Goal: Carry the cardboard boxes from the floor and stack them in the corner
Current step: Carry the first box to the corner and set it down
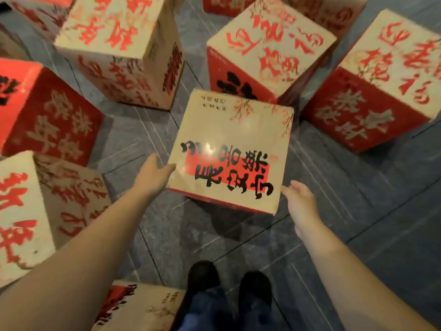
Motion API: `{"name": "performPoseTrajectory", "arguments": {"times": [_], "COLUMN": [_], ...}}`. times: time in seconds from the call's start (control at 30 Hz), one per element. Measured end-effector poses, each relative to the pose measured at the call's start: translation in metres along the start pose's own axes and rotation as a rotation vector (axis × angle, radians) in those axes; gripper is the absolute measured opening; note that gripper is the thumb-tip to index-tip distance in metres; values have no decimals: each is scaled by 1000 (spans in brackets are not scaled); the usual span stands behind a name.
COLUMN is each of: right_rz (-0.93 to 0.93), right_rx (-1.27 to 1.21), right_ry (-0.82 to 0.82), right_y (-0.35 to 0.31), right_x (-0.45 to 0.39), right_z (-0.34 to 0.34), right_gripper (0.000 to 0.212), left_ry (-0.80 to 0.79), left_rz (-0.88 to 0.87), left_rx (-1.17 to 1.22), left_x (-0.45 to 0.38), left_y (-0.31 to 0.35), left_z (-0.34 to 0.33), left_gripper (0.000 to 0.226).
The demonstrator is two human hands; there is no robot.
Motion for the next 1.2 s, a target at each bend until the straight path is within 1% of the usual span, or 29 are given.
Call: {"name": "performPoseTrajectory", "arguments": {"times": [0.07,0.1,0.17,0.2,0.27,0.33,0.5,0.63,0.7,0.77,0.87,0.93,1.03,1.2], "right_rz": [30,30,-17,-27,-15,-2,19,60,91,128,191,236,317,456], "right_rx": [-24,-47,-116,-150,-190,-192,-170,-146,-152,-165,-198,-224,-254,-345], "right_ry": [-50,-76,-104,-103,-93,-87,-74,-71,-64,-54,-59,-60,-58,-35], "right_y": [19,28,49,54,55,51,21,-27,-60,-97,-155,-194,-247,-322], "right_x": [-25,-36,-54,-59,-63,-62,-29,31,67,103,158,189,227,275], "right_z": [-18,-26,-40,-43,-47,-47,-27,3,21,39,63,78,98,138], "right_gripper": [39,31,19,16,16,19,20,20,19,16,17,18,20,21], "left_ry": [12,22,22,33,75,85,119,149,163,177,199,225,239,224], "left_rz": [14,20,27,29,24,33,48,44,23,10,-7,-48,-130,-242], "left_rx": [54,82,149,182,226,272,329,389,413,436,464,481,548,639], "left_x": [-21,-31,-45,-49,-53,-52,-13,46,77,107,148,170,194,224], "left_y": [-19,-28,-42,-47,-51,-52,-34,2,28,56,102,135,185,262], "left_z": [-21,-30,-48,-52,-53,-52,-24,24,54,88,137,170,211,256], "left_gripper": [62,57,39,38,40,38,41,34,26,22,31,37,39,39]}}
Point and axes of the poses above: each hand's wrist, its own x-axis away from the middle knuckle, its own z-axis out of the back of the hand, y = z × x, the point moved 10 cm from there along -x, towards the middle knuckle, and after that the axes turned 1 degree about y, right-handed, at the moved point
